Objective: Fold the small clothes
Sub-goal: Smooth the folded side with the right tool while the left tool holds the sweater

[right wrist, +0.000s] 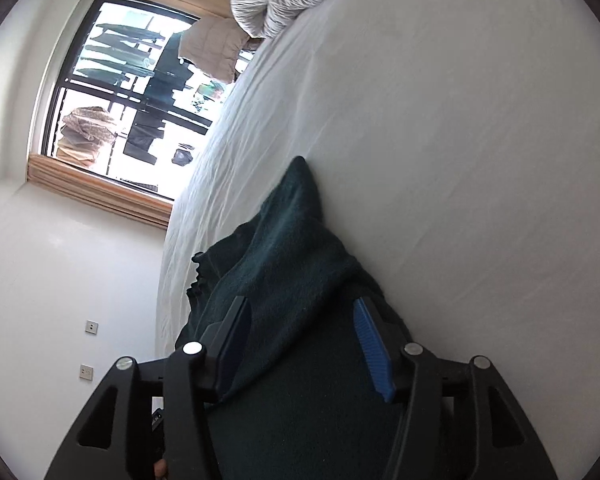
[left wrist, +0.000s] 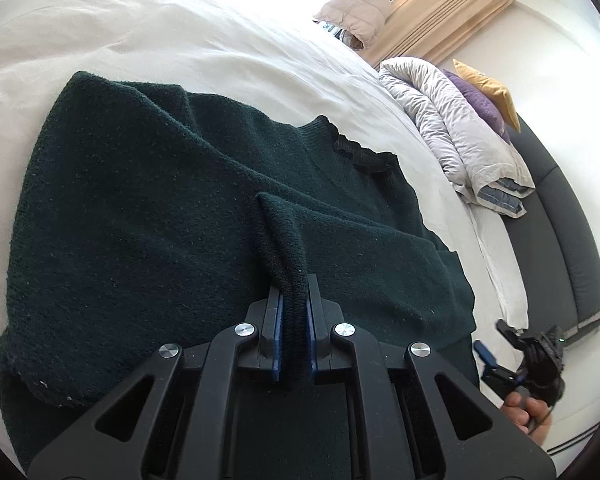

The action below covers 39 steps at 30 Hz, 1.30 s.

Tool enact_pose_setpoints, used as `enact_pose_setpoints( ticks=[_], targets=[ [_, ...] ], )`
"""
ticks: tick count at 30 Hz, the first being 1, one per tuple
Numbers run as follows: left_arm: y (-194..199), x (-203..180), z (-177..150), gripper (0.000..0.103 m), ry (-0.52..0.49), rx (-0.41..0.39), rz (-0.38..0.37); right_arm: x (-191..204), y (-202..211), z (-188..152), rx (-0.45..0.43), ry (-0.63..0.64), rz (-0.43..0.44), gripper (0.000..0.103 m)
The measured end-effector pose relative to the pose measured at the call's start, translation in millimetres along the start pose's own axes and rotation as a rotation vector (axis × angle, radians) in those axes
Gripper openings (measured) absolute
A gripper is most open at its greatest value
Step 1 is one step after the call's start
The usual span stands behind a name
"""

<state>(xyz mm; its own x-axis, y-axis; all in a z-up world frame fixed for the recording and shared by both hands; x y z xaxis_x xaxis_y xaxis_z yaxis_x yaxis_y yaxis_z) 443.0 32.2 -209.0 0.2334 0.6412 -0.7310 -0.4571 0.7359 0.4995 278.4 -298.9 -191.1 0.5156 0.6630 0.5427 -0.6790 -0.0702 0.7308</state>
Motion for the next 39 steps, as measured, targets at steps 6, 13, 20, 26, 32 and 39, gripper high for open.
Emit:
enact_pose_setpoints(
  ticks=[6,13,20,26,32,39],
  targets=[
    [6,-13,15,0.009,-0.049,-0.034,0.004,45,-3,10,-0.03,0.113,0.04,0.058],
    [-2,8,7,0.009,-0.042,0.008,0.059,48,-70,15,0.071,0.133,-0.018,0.062],
    [5,5,3,0.01,-0.033,-0.009,0.045,17,-69,36,0.029,0.051,0.05,0.055],
    [37,-1,-7,0.011,-0.039,-0.039,0.15,0,-34,58,-0.067,-0.027,0.01,0.06],
    [44,-43,14,0.011,-0.218,-0.116,0.227,68,-40,42,-0.011,0.135,0.103,0.06],
    [-10,-22,-8,0.011,-0.268,-0.008,0.24,16,-99,46,0.089,0.009,0.095,0.022]
  ],
)
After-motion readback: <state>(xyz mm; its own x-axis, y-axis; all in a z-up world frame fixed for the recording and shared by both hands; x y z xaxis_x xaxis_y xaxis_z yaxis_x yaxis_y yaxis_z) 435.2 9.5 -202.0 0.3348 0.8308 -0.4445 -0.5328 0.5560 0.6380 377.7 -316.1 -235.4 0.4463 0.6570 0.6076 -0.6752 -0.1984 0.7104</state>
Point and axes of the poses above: each gripper's, at about its wrist camera, not at the fingertips, and y roughly against the way its jaws point, x to its left, z to its top, the point moved 6 cm from there along -y, roughly the way its jaws point, and after that the axes turned 14 degrees about -z, right-handed, at the moved point
